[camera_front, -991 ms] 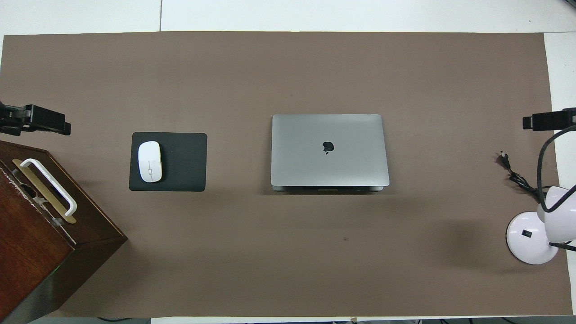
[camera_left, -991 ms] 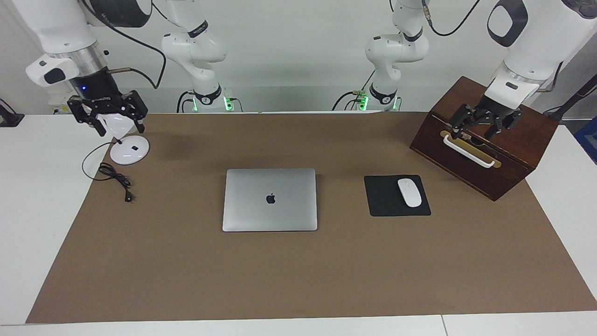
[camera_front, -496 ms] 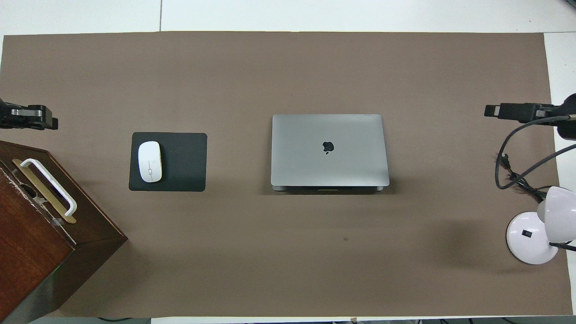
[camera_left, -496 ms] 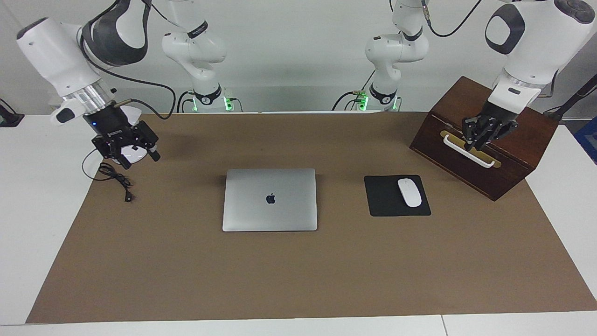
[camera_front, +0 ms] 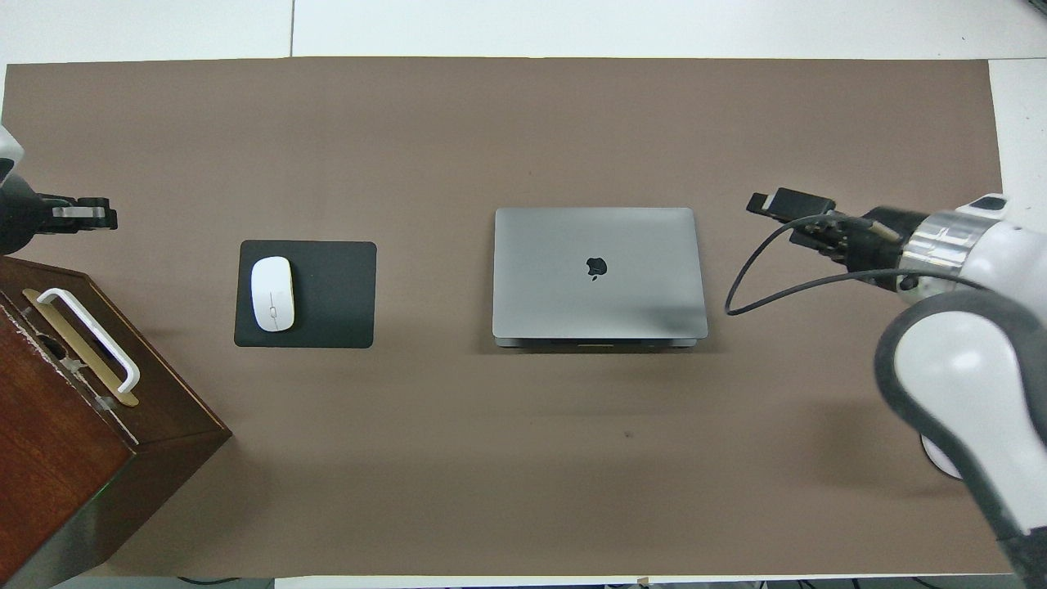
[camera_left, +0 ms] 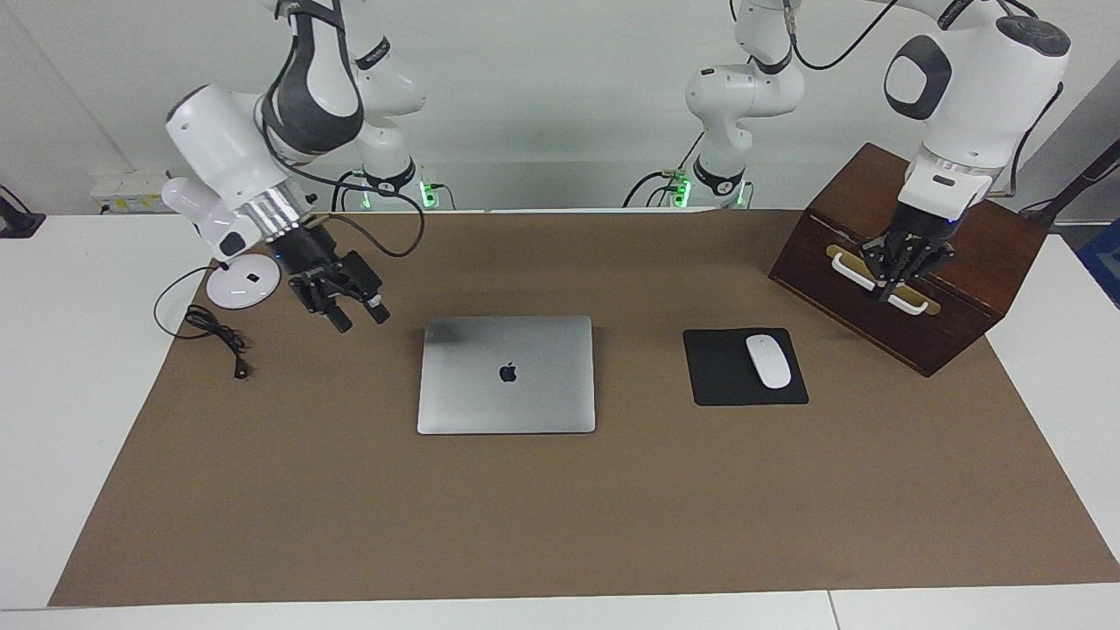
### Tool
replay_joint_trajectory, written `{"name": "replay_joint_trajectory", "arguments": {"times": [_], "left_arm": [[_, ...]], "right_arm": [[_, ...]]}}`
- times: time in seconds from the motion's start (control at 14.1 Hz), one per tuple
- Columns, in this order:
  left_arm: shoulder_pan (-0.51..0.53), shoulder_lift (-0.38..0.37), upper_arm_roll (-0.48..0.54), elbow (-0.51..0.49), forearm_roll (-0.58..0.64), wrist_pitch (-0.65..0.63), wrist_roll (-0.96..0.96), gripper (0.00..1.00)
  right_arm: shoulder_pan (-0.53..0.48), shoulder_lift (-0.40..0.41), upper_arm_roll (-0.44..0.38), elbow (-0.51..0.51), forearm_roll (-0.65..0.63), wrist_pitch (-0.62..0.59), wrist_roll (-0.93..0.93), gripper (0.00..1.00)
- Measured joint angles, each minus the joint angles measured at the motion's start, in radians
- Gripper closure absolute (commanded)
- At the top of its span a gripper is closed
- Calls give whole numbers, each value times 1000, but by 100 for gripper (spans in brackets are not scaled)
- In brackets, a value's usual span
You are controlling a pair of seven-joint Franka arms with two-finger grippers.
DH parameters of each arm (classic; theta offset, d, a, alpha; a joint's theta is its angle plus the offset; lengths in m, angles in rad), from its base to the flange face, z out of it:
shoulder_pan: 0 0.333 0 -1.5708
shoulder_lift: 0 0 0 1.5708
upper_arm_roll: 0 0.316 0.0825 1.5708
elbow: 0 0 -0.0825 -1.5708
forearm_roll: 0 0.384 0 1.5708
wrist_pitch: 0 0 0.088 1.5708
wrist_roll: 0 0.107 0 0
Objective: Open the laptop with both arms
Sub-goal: 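Move the left gripper and the right gripper toward the laptop's near edge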
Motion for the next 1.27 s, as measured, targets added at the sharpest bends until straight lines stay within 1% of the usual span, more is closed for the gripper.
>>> {"name": "replay_joint_trajectory", "arguments": {"times": [0.14, 0.21, 0.28, 0.42, 0.57, 0.71, 0.85, 0.99, 1.13, 1.27], "left_arm": [[-18, -19, -7, -56, -17, 84, 0, 100], [-35, -33, -10, -106, -28, 155, 0, 100], [-54, -49, -11, -164, -34, 235, 0, 100], [-99, -96, -13, -308, -38, 408, 0, 100], [-146, -153, -14, -459, -38, 574, 0, 100], [-201, -218, -14, -613, -39, 730, 0, 100], [-262, -274, -15, -727, -39, 818, -1, 100], [-326, -307, -15, -804, -39, 900, -5, 100], [-383, -315, -15, -858, -40, 981, -8, 100], [-433, -314, -15, -883, -40, 1018, -9, 100]], "right_arm": [[65, -41, 2, -86, 18, 70, 80, 0], [102, -64, 3, -130, 50, 107, 134, 0], [141, -85, 4, -163, 75, 129, 210, 0], [197, -119, 9, -206, 86, 140, 410, 0], [208, -144, 11, -237, 86, 140, 526, 0], [208, -167, 10, -283, 86, 140, 574, 0], [208, -186, 11, -328, 87, 145, 581, 0], [213, -194, 11, -362, 87, 160, 582, 0], [270, -188, 15, -402, 104, 230, 585, 0], [331, -173, 23, -427, 143, 296, 598, 0]]}}
